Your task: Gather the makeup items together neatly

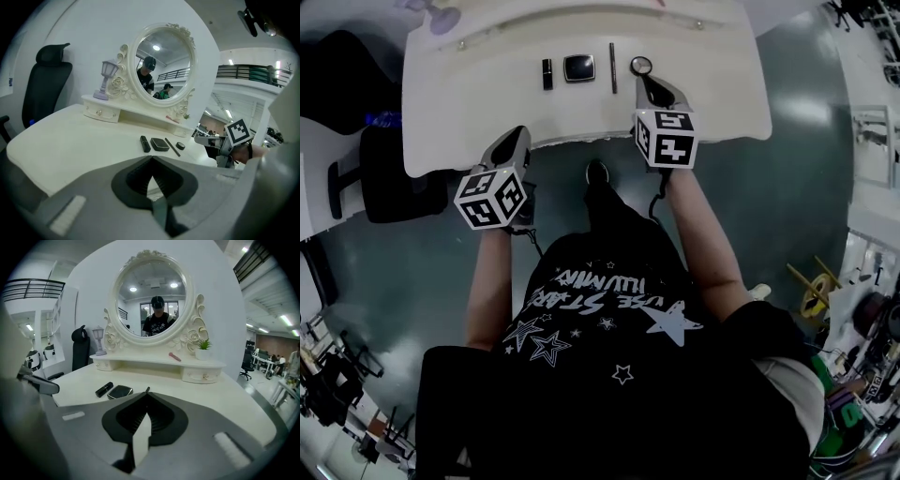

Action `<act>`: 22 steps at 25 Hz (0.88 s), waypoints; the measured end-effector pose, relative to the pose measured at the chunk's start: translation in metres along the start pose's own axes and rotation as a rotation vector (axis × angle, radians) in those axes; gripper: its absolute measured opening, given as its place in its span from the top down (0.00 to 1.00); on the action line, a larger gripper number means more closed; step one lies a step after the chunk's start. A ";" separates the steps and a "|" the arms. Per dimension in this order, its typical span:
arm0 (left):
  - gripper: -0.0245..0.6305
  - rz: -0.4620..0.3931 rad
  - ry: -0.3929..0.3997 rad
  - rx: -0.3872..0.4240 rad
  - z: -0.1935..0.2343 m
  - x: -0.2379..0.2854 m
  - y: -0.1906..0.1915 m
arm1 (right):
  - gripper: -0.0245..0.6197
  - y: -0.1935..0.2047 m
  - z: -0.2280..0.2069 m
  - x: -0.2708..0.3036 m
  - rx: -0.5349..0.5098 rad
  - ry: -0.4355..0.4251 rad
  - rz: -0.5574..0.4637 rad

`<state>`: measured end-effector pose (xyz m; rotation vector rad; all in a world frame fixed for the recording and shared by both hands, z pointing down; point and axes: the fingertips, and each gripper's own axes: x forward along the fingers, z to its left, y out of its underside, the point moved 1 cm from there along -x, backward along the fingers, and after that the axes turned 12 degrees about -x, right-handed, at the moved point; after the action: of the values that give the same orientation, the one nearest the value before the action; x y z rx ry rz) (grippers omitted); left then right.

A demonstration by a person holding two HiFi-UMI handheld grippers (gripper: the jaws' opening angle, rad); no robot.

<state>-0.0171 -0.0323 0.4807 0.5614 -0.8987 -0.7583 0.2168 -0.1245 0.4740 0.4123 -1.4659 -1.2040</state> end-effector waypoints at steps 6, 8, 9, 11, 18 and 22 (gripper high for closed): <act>0.96 -0.027 0.020 0.012 -0.013 -0.041 0.015 | 0.92 -0.001 0.020 -0.045 0.007 -0.009 -0.046; 0.96 -0.046 0.032 0.019 -0.020 -0.054 0.017 | 0.92 0.000 0.024 -0.060 0.001 -0.002 -0.049; 0.96 -0.054 0.038 0.022 -0.024 -0.061 0.019 | 0.92 0.001 0.026 -0.068 -0.004 0.001 -0.048; 0.96 -0.068 0.049 0.025 -0.030 -0.077 0.024 | 0.92 0.003 0.032 -0.084 -0.015 0.005 -0.045; 0.96 -0.092 0.070 0.028 -0.039 -0.131 0.045 | 0.92 0.007 0.055 -0.135 -0.036 0.024 -0.060; 0.96 -0.094 0.080 0.044 -0.046 -0.155 0.057 | 0.92 0.016 0.069 -0.162 -0.037 0.028 -0.065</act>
<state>-0.0209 0.1294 0.4232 0.6720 -0.8213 -0.7967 0.2102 0.0415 0.4132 0.4534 -1.4132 -1.2705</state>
